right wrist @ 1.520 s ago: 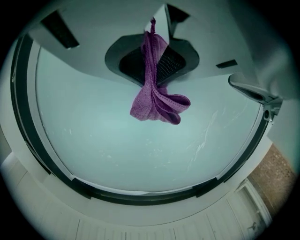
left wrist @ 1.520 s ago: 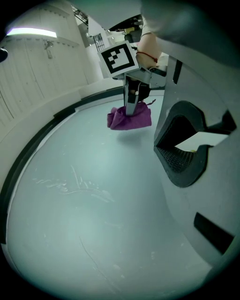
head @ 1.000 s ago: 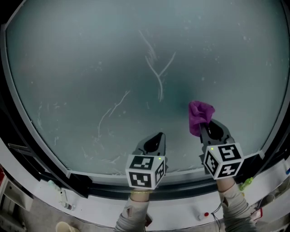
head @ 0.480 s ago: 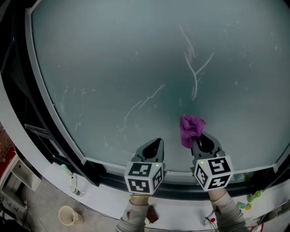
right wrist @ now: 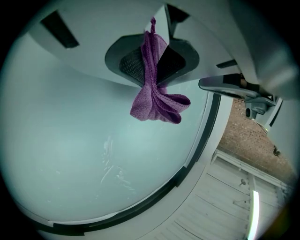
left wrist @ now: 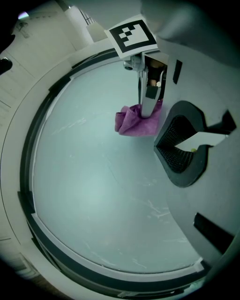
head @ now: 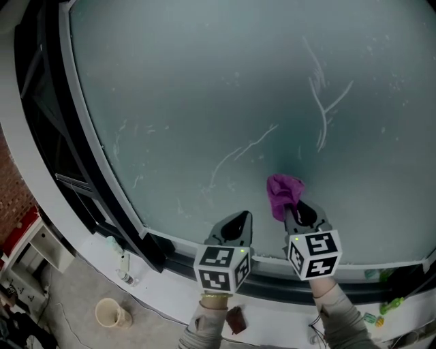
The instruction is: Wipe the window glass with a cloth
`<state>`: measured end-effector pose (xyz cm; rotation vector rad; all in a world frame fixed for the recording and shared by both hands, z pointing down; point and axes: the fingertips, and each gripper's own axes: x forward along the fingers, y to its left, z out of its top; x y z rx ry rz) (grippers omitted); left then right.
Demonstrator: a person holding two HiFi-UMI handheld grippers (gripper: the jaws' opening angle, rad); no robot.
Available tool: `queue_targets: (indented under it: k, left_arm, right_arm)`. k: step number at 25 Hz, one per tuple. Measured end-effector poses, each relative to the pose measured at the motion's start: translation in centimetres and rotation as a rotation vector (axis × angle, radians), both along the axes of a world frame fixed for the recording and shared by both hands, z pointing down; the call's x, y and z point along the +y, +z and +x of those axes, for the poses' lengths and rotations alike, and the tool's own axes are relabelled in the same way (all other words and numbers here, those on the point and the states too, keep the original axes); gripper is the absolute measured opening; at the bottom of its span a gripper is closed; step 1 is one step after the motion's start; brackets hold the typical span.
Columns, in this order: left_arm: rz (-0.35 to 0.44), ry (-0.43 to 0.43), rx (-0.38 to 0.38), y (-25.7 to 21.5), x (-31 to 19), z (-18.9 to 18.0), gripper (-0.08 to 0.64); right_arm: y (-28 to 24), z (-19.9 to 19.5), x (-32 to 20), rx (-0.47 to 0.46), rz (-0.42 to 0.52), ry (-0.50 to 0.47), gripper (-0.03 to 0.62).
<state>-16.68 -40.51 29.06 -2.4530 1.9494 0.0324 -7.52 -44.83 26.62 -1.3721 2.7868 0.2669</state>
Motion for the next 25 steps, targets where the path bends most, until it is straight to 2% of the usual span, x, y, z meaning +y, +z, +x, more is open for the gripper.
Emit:
queue_targets:
  k: [11,25]
  left_arm:
    - [-0.010,-0.017,0.007,0.3,-0.8,-0.9,0.005]
    - [-0.012,0.058,0.008,0.2,-2.0,2.6,0.005]
  right_arm:
    - [0.5,-1.1,-1.8,0.022,-0.017,-0.001,0.055]
    - [0.2,3.0,-2.3,0.014,-0.019,0.076,0.055]
